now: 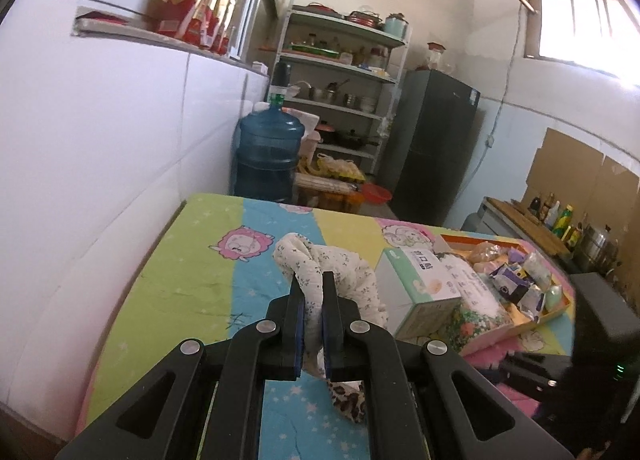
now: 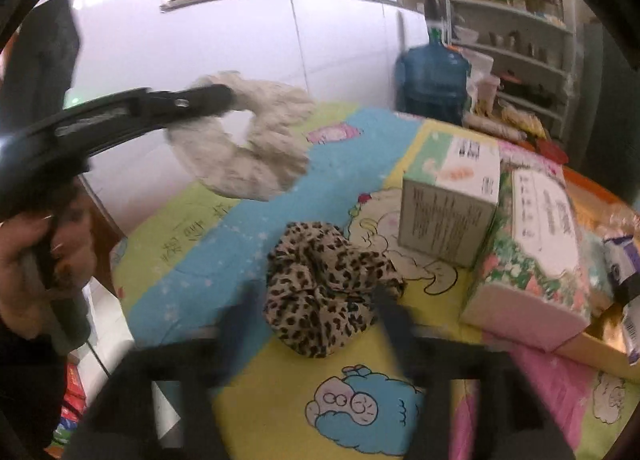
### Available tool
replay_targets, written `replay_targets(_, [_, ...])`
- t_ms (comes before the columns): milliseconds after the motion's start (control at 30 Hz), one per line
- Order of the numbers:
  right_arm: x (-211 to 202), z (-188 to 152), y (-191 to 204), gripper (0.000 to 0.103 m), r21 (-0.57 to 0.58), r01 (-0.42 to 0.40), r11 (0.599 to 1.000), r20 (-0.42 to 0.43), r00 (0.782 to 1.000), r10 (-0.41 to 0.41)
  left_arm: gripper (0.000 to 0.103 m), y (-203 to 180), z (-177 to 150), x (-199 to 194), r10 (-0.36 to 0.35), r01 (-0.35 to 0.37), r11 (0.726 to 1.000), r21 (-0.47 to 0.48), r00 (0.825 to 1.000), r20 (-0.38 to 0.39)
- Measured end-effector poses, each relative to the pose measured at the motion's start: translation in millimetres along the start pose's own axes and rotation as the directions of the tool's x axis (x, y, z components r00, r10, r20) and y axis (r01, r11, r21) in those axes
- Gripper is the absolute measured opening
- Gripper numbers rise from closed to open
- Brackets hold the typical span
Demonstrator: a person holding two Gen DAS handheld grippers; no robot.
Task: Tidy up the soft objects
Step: 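Grasp the leopard scrunchie with the right gripper while the left gripper grasps the white scrunchie, then lift and carry both scrunchies over the orange box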
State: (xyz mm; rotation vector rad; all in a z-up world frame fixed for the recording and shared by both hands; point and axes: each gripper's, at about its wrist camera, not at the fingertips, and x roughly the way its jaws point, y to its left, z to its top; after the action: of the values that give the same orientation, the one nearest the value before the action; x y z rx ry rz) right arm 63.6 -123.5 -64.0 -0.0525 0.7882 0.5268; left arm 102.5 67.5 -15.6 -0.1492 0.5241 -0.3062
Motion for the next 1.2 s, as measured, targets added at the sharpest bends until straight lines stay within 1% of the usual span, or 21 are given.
replay_targets(33, [3,1,-3,0.09,0.013,-0.016,1.0,0.0,1.0,0.016,0.006,3,0,-1,0.001,-0.001,1.0,-0.004,1.0,0.0])
replay_targets(67, [4,2,-7,0.09,0.029,-0.038,0.999,0.004,0.999,0.038,0.006,5,-1,-2,0.002,-0.002,1.0,-0.009,1.0,0.001])
replay_targets(133, [6,4,-12,0.09,0.046,-0.044,0.998,0.01,0.999,0.044,0.006,9,-2,-3,0.0,0.0,1.0,-0.019,1.0,0.001])
replay_targets(167, [8,5,-13,0.09,0.045,-0.038,0.998,0.007,0.999,0.038,0.006,10,-3,-2,-0.001,0.001,1.0,-0.024,1.0,0.001])
replay_targets(233, [16,8,-14,0.09,0.036,-0.018,0.999,-0.019,1.0,0.019,0.006,14,-4,-2,-0.008,0.008,0.999,-0.036,1.0,0.004])
replay_targets(367, [38,10,-14,0.09,0.026,-0.007,1.0,-0.081,0.997,0.009,0.006,18,-7,2,-0.018,0.018,0.999,-0.047,1.0,-0.002])
replay_targets(500, [56,10,-8,0.09,-0.005,0.023,1.0,-0.121,0.992,-0.023,0.007,24,-10,4,-0.02,0.019,0.998,-0.058,1.0,-0.013])
replay_targets(567, [59,10,-2,0.086,-0.031,0.055,0.998,-0.13,0.99,-0.059,0.007,27,-11,6,-0.02,0.019,0.998,-0.064,1.0,-0.016])
replay_targets(600, [60,9,-1,0.076,-0.038,0.07,0.997,-0.127,0.989,-0.074,0.007,28,-12,6,-0.02,0.019,0.998,-0.067,1.0,-0.019])
replay_targets(633, [58,9,0,0.059,-0.036,0.079,0.996,-0.119,0.989,-0.083,0.007,29,-13,7,-0.022,0.021,0.997,-0.07,1.0,-0.021])
replay_targets(667, [56,9,-1,0.051,-0.02,0.067,0.998,-0.113,0.991,-0.069,0.007,30,-14,8,-0.024,0.022,0.997,-0.072,0.999,-0.023])
replay_targets(700, [55,10,-2,0.035,0.0,0.05,0.999,-0.109,0.993,-0.05,0.007,30,-15,8,-0.027,0.025,0.997,-0.075,0.999,-0.024])
replay_targets(733, [53,10,-6,0.025,0.032,0.02,0.999,-0.104,0.994,-0.017,0.007,29,-16,8,-0.03,0.028,0.997,-0.076,0.999,-0.025])
replay_targets(767, [50,9,-10,0.024,0.062,-0.004,0.998,-0.097,0.995,0.01,0.007,29,-15,9,-0.033,0.031,0.997,-0.077,0.999,-0.024])
replay_targets(800, [47,9,-12,0.024,0.071,-0.011,0.997,-0.09,0.996,0.017,0.007,28,-15,8,-0.036,0.035,0.996,-0.076,0.999,-0.021])
replay_targets(867, [39,8,-14,0.024,0.072,-0.006,0.997,-0.073,0.997,0.011,0.007,27,-15,6,-0.042,0.041,0.996,-0.075,0.999,-0.015])
replay_targets(967, [21,9,-14,0.023,0.079,-0.026,0.997,-0.037,0.999,0.029,0.007,23,-14,3,-0.052,0.051,0.996,-0.073,0.999,-0.005])
replay_targets(1100, [-9,8,-14,0.023,0.071,-0.025,0.997,0.016,1.0,0.024,0.007,12,-10,-3,-0.078,0.078,0.995,-0.059,0.997,0.009])
replay_targets(1200, [-33,7,-18,0.023,0.071,-0.009,0.997,0.047,0.999,0.006,0.007,-3,-8,-7,-0.102,0.102,0.994,-0.036,0.995,0.016])
